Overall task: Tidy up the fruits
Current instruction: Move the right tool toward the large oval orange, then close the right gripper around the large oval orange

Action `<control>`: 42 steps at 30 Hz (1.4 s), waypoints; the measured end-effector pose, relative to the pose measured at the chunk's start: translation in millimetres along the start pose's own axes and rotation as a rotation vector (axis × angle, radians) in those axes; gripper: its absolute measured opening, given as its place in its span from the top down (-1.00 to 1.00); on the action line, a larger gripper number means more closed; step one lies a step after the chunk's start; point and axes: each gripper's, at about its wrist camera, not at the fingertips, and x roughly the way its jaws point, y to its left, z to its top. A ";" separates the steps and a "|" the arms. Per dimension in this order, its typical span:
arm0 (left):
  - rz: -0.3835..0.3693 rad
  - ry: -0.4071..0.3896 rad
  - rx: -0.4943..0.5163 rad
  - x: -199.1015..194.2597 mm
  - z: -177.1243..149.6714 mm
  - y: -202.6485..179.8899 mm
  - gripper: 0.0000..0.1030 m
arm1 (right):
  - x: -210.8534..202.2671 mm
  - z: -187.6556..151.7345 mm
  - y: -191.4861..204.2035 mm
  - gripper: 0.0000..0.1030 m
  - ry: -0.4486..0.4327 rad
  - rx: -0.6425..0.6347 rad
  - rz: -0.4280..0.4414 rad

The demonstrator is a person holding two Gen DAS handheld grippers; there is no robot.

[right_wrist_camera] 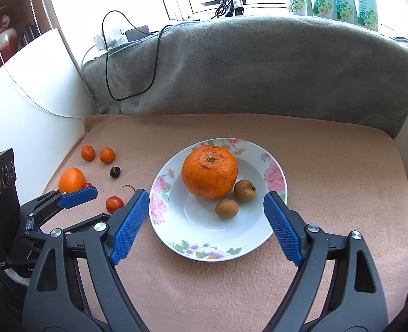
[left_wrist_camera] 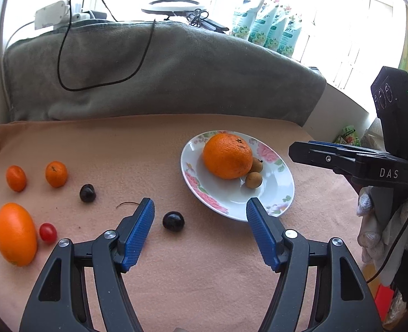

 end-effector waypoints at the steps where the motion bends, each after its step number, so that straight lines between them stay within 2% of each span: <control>1: 0.005 -0.001 -0.006 -2.6 -0.5 3.6 -0.34 | 0.4 0.6 3.0 -0.69 0.001 -0.001 0.004; 7: 0.036 -0.020 -0.060 -19.8 -3.7 30.9 -0.34 | 4.6 3.4 25.2 -0.71 0.008 -0.009 0.051; 10: 0.057 -0.031 -0.081 -29.9 -6.2 45.5 -0.34 | 9.5 6.3 35.8 -0.88 0.013 0.000 0.088; 29: 0.219 -0.037 -0.233 -77.4 -38.6 150.9 -0.34 | 79.2 26.4 134.9 -0.88 0.121 -0.095 0.271; 33: 0.227 -0.029 -0.266 -79.1 -46.6 167.6 -0.34 | 94.9 29.4 151.5 -0.88 0.150 -0.117 0.293; 42: 0.177 -0.019 -0.330 -75.5 -59.6 191.0 -0.34 | 126.5 33.7 184.9 -0.88 0.225 -0.123 0.373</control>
